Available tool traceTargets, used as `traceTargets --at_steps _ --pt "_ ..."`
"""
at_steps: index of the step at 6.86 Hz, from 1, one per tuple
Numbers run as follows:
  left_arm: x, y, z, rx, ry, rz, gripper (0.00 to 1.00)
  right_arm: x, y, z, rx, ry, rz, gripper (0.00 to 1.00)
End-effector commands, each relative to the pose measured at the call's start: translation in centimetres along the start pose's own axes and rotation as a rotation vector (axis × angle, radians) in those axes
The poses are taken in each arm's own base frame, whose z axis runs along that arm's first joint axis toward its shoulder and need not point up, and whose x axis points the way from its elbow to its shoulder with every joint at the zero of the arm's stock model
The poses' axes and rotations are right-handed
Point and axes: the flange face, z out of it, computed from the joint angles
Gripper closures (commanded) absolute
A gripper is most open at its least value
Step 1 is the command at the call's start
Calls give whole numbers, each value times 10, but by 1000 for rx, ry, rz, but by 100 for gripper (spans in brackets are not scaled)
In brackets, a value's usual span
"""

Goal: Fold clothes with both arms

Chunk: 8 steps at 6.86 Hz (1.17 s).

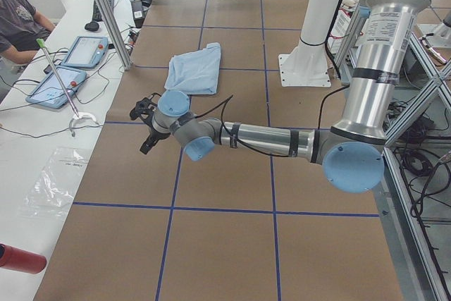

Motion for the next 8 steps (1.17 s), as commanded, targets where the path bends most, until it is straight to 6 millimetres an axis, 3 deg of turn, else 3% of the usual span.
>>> traceTargets --at_steps 1,5,6,8 --pt "-33 15 -35 -105 7 -1 0 39 12 -16 -30 11 -107 0" --pt "-24 9 -45 -108 -2 -3 0 40 27 -12 -28 14 -111 0" --pt "-22 15 -47 -111 -1 -6 0 51 37 16 -76 9 -86 0" --pt "-24 16 -39 -129 3 -24 0 48 35 14 -73 11 -94 0"
